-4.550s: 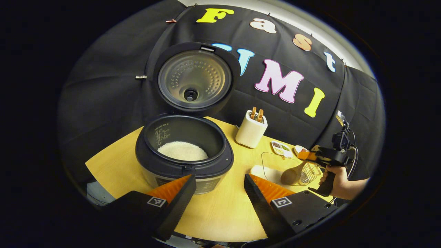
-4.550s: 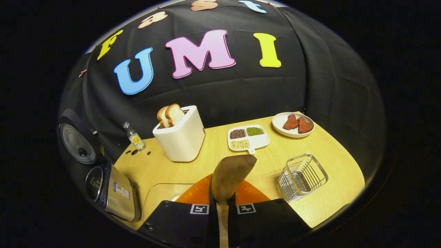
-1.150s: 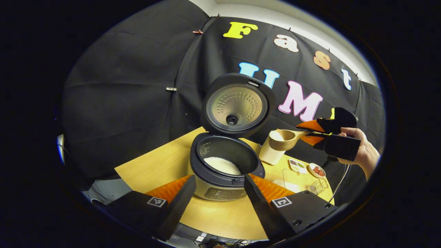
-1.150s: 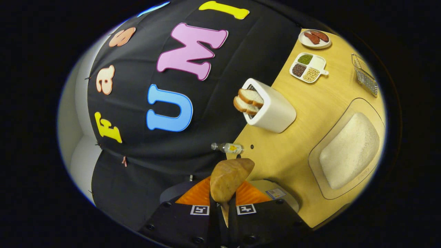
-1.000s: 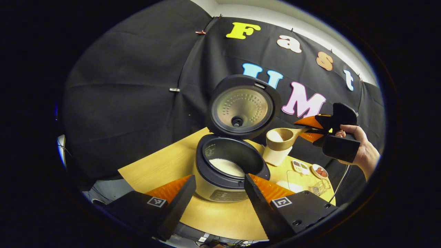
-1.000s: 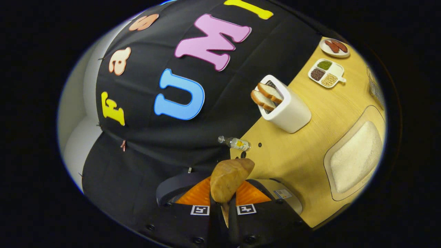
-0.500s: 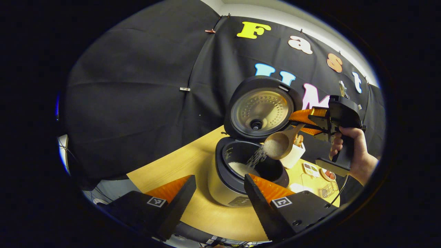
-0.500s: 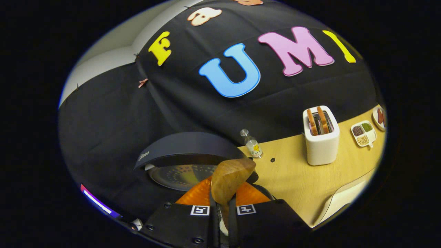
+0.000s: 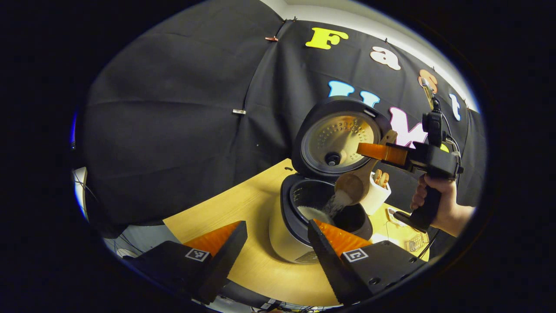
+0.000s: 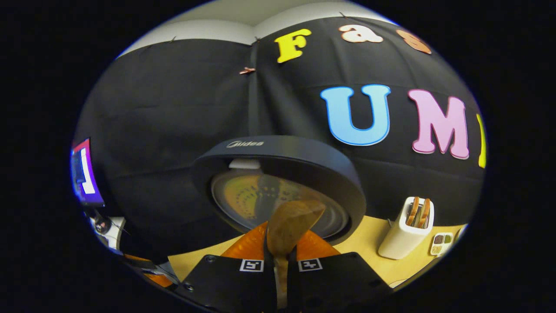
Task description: Close the left gripper, press the button to open the rice cooker; take a wooden spoon from the chopstick holder with the right hand, scoop a spoonful of rice and pour it into the rice cooker, then put the wooden spoon back into the chopstick holder.
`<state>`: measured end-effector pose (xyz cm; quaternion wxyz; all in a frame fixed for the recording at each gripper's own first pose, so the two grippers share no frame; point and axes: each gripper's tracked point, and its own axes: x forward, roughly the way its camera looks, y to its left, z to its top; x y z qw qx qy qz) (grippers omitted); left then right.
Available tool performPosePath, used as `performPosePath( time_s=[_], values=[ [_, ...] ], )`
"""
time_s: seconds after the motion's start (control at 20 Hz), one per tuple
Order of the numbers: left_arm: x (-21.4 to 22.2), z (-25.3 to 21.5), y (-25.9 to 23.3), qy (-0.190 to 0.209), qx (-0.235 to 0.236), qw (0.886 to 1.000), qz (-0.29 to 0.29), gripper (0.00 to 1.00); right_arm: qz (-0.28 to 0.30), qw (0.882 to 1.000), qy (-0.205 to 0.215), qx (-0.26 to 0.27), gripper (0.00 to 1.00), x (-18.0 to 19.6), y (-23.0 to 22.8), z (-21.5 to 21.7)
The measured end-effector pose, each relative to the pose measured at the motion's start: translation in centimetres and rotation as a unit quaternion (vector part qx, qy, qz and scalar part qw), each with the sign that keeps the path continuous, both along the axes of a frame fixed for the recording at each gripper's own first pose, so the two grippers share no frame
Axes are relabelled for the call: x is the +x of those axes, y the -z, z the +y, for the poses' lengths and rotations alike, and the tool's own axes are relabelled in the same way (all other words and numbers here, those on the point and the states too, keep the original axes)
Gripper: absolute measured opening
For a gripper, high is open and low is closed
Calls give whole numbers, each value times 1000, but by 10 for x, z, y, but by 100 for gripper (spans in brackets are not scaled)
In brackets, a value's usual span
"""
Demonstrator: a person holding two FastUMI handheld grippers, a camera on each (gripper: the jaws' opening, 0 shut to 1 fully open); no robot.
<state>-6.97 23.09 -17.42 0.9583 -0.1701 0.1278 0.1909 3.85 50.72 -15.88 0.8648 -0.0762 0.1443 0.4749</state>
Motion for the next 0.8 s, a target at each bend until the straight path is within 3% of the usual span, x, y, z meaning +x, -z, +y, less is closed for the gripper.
performPosePath(
  time_s=[0.3,0.45,0.65,0.8],
  values=[
    [-3,3,-1,-6,7,1000,-3,92,-67,996,-49,-35,14,-14,10,6],
    [-4,1,0,-6,8,1000,-2,95,-105,990,-77,-56,14,-22,16,3],
    [-4,-3,-2,-3,7,1000,-4,95,-89,990,-90,-65,14,-34,20,1],
    [-4,-8,-6,0,14,1000,-6,95,-58,996,-65,-23,14,-32,-4,1]
  ],
)
